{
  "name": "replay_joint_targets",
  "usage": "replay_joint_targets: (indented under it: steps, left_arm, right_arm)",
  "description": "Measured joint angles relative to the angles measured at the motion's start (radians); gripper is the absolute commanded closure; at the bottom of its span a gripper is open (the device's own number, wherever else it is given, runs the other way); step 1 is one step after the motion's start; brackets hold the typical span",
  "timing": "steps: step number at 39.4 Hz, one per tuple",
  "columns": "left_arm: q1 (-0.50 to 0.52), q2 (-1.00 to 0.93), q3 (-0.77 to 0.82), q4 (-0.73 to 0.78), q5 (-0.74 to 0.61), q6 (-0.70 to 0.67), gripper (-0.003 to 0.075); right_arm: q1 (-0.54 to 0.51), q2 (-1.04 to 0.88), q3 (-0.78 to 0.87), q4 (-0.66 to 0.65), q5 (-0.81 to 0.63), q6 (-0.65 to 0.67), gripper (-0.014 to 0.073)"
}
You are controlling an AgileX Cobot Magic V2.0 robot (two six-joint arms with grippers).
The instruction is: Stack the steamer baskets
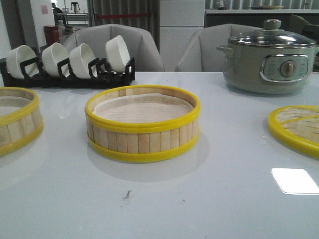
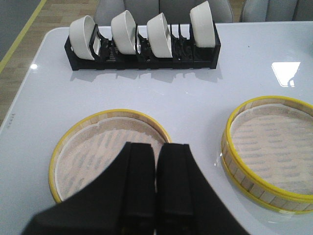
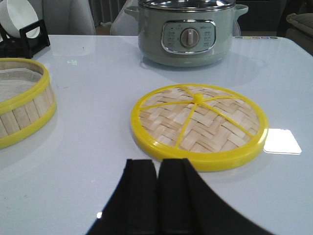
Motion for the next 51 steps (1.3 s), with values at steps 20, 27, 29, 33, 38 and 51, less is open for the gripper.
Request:
replay_joint_targets:
  steps: [20,27,29,33,38,51]
  left_arm:
    - [0.000,0.002,0.000,0.079,-0.044,0.000,0.0634]
    - [0.000,0.002,0.000,0.079,-0.124,0.000,0.0634]
    - [0.000,0.002,0.000,0.079,-0.130,0.000,0.0634]
    - [0.000,0.002,0.000,0.079,-0.132,0.000,0.0634]
    - [0.000,0.002,0.000,0.079,-0.119,0.000,0.0634]
    - [0.000,0.002,0.000,0.079,-0.099,0.000,0.0634]
  right_arm:
    - [0.000,0.000,0.000,0.000,0.000,0.000,0.0538]
    - [0.000,0.000,0.000,0.000,0.000,0.000,0.0538]
    - [0.000,0.000,0.000,0.000,0.000,0.000,0.0538]
    - [0.000,0.000,0.000,0.000,0.000,0.000,0.0538]
    - [0.000,0.000,0.000,0.000,0.000,0.000,0.0538]
    - [0.000,0.000,0.000,0.002,-0.240,0.006,0.0538]
